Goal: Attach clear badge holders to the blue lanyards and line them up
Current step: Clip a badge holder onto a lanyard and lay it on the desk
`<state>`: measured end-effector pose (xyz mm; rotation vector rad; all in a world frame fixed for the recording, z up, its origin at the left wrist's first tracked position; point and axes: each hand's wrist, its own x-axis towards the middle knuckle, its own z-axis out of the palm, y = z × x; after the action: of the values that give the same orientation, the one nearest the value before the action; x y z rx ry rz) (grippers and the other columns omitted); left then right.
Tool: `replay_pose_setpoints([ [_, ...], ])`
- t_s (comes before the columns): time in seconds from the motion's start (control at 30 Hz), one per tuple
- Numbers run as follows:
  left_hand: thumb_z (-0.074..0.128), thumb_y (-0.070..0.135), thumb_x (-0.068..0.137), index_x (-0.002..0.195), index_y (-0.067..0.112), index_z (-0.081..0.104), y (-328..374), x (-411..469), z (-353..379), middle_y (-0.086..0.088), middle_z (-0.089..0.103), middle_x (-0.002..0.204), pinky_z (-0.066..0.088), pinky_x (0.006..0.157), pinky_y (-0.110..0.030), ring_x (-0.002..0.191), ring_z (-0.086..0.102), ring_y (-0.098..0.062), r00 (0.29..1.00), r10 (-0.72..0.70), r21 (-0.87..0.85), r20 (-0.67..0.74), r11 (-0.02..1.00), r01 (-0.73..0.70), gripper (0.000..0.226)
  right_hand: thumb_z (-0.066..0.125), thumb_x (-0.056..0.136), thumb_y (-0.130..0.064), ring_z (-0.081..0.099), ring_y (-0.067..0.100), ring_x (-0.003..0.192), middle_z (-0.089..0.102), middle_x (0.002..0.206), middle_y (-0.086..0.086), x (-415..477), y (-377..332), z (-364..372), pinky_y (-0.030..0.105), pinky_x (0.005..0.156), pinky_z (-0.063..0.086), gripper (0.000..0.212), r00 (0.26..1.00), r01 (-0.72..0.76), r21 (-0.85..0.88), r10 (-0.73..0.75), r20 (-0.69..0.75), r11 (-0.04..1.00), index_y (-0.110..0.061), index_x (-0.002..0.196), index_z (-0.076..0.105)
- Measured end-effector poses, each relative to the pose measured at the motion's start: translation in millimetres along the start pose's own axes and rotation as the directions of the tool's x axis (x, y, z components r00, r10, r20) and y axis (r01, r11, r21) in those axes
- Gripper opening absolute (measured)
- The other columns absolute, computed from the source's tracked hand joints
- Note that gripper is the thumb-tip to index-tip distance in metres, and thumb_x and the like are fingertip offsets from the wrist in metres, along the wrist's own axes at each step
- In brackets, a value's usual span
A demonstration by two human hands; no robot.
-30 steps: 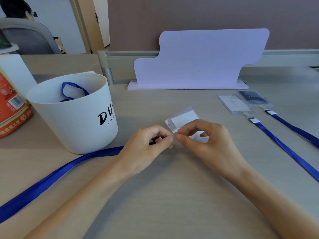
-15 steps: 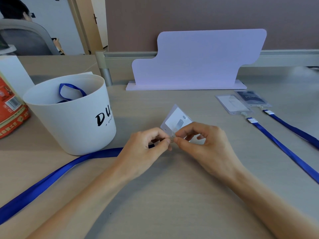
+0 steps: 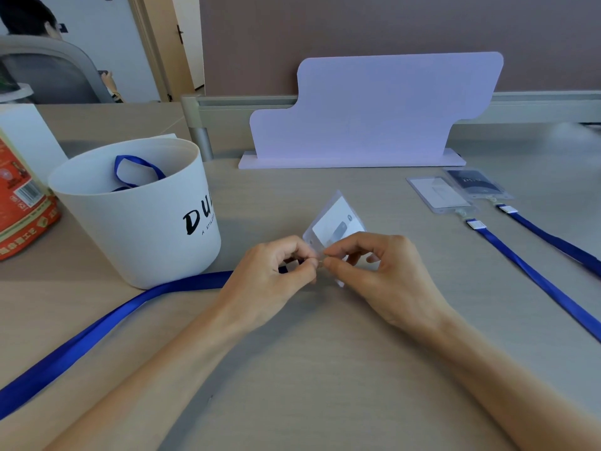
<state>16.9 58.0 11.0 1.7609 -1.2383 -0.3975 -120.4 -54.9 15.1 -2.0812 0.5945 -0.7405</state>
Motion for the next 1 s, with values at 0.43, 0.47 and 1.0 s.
replay_pose_setpoints([
  [0.43,0.060,0.027,0.086,0.073,0.025,0.062,1.1,0.4,1.3,0.011,0.070,0.080,0.048,0.067,-0.042,0.079,0.063,-0.034,1.000,-0.020,0.034,-0.015,0.999,0.020,0.014,0.074,0.082,-0.020,0.056,0.000,0.059,0.072,0.075,-0.013,3.3,3.1,4.0,0.013,0.057,0.044,0.007,0.999,-0.054,0.102,0.054,0.002,0.993,-0.024,0.078,0.077],
  [0.47,0.060,0.028,0.087,0.073,0.025,0.062,2.2,-0.1,1.5,0.011,0.071,0.084,0.050,0.073,-0.044,0.086,0.064,-0.035,1.000,-0.017,0.030,-0.020,0.999,0.018,0.015,0.074,0.082,-0.020,0.056,-0.001,0.060,0.072,0.076,-0.013,3.2,3.1,3.3,0.011,0.058,0.043,0.006,0.999,-0.054,0.104,0.054,-0.001,0.993,-0.023,0.079,0.077],
  [1.0,0.057,0.007,0.091,0.081,0.016,0.066,0.8,7.4,0.6,0.008,0.065,0.067,0.041,0.065,-0.013,0.063,0.051,-0.009,0.996,-0.020,-0.228,-0.087,0.974,0.000,0.016,0.063,0.067,-0.075,0.067,0.006,0.077,0.074,0.077,-0.008,4.7,-2.2,-2.7,0.027,0.068,0.052,0.055,0.947,-0.317,-0.076,0.312,-0.076,0.945,-0.022,0.081,0.061],
])
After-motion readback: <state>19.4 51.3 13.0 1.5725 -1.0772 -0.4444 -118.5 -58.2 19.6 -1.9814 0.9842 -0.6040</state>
